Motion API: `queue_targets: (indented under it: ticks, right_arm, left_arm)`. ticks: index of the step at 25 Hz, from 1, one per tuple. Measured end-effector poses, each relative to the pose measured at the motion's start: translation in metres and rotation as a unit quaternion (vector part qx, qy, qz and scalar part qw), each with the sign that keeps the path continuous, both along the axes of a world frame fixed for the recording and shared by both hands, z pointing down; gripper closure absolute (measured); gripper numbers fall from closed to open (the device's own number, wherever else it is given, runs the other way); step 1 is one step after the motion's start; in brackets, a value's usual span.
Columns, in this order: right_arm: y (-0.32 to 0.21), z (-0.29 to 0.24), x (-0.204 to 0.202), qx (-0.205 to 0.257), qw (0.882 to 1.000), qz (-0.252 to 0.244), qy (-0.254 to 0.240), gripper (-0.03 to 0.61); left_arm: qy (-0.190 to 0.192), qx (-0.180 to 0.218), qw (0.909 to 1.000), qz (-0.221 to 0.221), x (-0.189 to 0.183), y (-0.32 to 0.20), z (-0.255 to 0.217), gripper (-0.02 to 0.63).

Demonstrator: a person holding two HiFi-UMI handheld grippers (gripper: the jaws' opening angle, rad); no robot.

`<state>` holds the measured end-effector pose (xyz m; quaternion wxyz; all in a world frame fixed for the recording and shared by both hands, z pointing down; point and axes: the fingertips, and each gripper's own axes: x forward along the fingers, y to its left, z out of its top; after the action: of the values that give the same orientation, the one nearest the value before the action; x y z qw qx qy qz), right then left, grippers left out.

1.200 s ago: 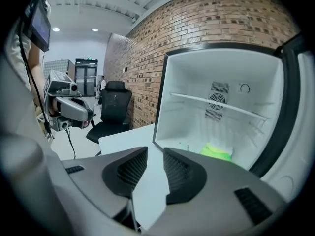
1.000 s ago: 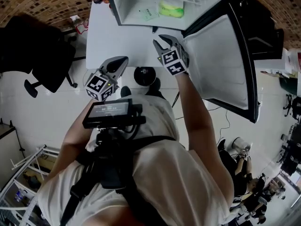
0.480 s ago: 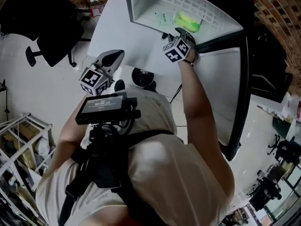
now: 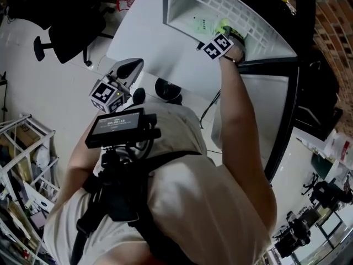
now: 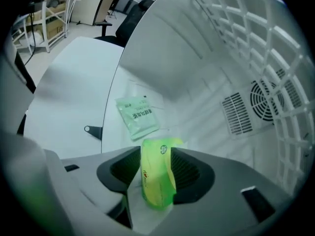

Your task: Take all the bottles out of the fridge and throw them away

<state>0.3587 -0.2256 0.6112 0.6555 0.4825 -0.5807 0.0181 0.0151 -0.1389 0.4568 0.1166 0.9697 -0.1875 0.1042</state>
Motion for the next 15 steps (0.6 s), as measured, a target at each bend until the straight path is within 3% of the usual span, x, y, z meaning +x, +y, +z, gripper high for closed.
queue_targets:
  ticks: [8,12,15]
  right_arm:
    - [0.002,0.030,0.015,-0.065,0.998,-0.011,0.009,0.377]
    - [0.005,0.028,0.021,-0.059,0.998,-0.002,0.015,0.540]
    - [0.007,0.017,0.018,-0.041,0.999,0.002,0.017,0.575]
  left_arm:
    - [-0.009,-0.012,0.9998,-0.015,-0.002,-0.003,-0.002,0.603]
    - [-0.007,-0.008,0.9999,-0.010,-0.005,-0.003,0.000,0.603]
    - [-0.005,-0.008,1.0000,-0.002,-0.003,-0.003,0.000,0.603]
